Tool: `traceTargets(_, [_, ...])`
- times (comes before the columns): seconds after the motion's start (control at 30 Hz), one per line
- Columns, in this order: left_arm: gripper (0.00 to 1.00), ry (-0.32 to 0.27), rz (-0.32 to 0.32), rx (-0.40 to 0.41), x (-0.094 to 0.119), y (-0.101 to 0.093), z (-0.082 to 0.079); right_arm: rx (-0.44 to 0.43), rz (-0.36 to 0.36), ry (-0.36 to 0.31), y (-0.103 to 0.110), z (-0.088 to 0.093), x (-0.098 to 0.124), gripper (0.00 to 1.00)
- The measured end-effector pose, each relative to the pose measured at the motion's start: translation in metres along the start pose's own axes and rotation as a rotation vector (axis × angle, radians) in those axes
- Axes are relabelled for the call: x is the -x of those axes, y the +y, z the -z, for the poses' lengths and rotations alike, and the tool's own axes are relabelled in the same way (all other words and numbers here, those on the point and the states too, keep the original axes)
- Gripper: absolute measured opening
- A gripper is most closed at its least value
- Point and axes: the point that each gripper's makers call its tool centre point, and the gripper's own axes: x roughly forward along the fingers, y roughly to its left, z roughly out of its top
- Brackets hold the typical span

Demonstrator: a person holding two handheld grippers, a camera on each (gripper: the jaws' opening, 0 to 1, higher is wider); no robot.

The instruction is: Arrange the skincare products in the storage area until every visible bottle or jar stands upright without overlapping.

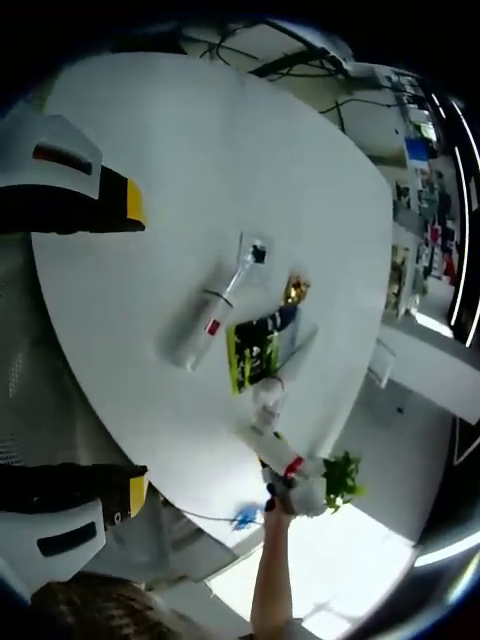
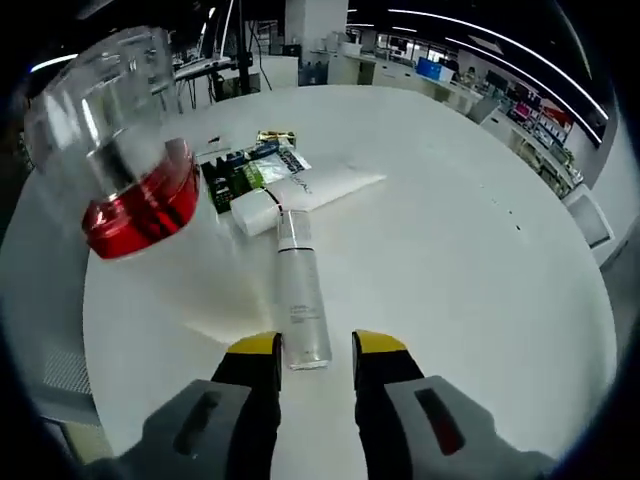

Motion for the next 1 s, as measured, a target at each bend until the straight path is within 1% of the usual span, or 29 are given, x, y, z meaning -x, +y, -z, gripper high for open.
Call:
traceTargets(0.07, [0.94, -0.008, -0.006, 0.014, 0.0, 0.0, -0.001, 0.005, -0.014, 0.003, -0.002, -0.001, -0.001, 0.28])
traceTargets(0.2, [0.95, -0.014, -0.017, 0.018, 0.001, 0.003, -0.002, 0.018, -0.037, 0.001, -0.004, -0.006, -0.003, 0.29])
traceTargets(0.33, [0.95, -0.007, -0.029, 0.006, 0.0, 0.003, -0.001, 0.077, -0.092, 0.019, 0.002, -0.009, -0.008, 0.29])
traceTargets(0.4, [0.96, -0.006, -0.029, 0.0, -0.001, 0.002, -0.001, 0.081, -0.108, 0.016, 0.004, -0.012, -0.01, 0.29])
traceTargets(0.53, [0.97, -0.002, -0.033, -0.008, -0.001, 0.002, 0.0, 0.106, -0.132, 0.009, 0.006, -0.017, -0.015, 0.28])
traceTargets(0.63, [0.97, -0.006, -0.035, -0.001, -0.001, 0.004, -0.001, 0.122, -0.148, 0.013, 0.007, -0.018, -0.02, 0.27])
traceTargets(0.87, [0.97, -0.008, -0.033, 0.002, -0.001, 0.003, -0.002, 0.141, -0.176, 0.007, 0.011, -0.024, -0.027, 0.24])
traceTargets(1.0, [0.97, -0.006, -0.037, 0.001, -0.001, 0.004, -0.001, 0.158, -0.187, 0.013, 0.013, -0.023, -0.032, 0.23])
